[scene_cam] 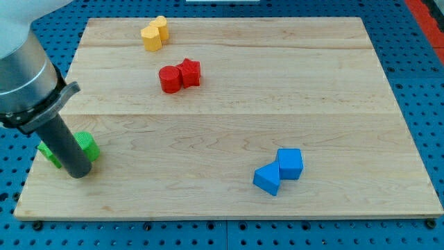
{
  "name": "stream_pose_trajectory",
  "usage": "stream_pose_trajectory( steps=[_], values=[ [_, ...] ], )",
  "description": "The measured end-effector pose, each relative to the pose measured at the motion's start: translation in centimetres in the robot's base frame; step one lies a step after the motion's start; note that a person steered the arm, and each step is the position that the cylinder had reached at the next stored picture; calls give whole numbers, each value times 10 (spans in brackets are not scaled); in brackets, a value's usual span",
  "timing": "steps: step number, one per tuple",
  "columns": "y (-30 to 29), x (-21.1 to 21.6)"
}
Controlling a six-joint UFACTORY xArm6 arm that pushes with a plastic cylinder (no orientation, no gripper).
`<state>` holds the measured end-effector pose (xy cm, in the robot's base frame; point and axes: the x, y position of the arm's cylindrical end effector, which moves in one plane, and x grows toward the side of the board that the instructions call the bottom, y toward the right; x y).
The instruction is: Move your arm towards the center of the board
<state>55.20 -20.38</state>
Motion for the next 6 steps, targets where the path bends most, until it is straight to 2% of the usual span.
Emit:
stream_pose_trajectory(
  steps=[1, 2, 3, 6],
  values=[
    [28, -25],
    [64, -71],
    [75, -85],
    [75, -86]
  ],
)
